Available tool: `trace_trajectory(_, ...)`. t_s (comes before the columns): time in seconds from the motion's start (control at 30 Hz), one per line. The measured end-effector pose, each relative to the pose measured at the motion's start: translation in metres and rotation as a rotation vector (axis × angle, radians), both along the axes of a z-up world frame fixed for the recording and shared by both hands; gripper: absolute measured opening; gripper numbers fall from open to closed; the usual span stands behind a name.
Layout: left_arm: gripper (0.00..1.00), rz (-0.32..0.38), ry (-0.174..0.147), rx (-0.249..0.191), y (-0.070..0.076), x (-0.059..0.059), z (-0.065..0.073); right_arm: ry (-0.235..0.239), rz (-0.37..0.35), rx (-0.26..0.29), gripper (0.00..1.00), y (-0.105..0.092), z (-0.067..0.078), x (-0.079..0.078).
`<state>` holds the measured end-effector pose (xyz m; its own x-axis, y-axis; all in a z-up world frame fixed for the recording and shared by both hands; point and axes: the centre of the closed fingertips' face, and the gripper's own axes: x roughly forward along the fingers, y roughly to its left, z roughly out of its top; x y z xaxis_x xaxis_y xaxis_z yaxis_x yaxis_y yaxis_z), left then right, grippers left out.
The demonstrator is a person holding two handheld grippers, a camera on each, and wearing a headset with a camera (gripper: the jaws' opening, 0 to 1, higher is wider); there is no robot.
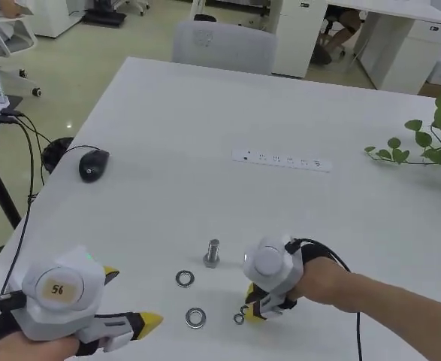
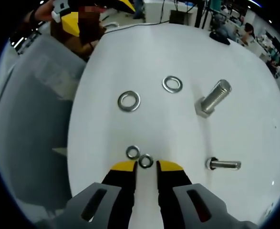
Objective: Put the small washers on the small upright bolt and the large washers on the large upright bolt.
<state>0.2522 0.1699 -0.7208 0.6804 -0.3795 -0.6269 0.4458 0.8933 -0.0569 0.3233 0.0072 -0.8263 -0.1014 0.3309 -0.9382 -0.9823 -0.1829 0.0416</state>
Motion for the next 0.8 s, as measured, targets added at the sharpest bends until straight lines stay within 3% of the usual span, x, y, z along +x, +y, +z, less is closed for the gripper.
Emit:
trace_trajectory(0.47,0.63,0.011,-0.004,0.000,0.0035,-0.0007,0.0001,-0.049,0.067,-0.004,0.15,0.0001,-0.0016,0.0018)
trace_trajectory(0.8,0.63,0.020,-0.007,0.000,0.0053,-0.0005,0.0010,0.003,-0.058,0.034,0.14,-0.0020,-0.0005,0.0032)
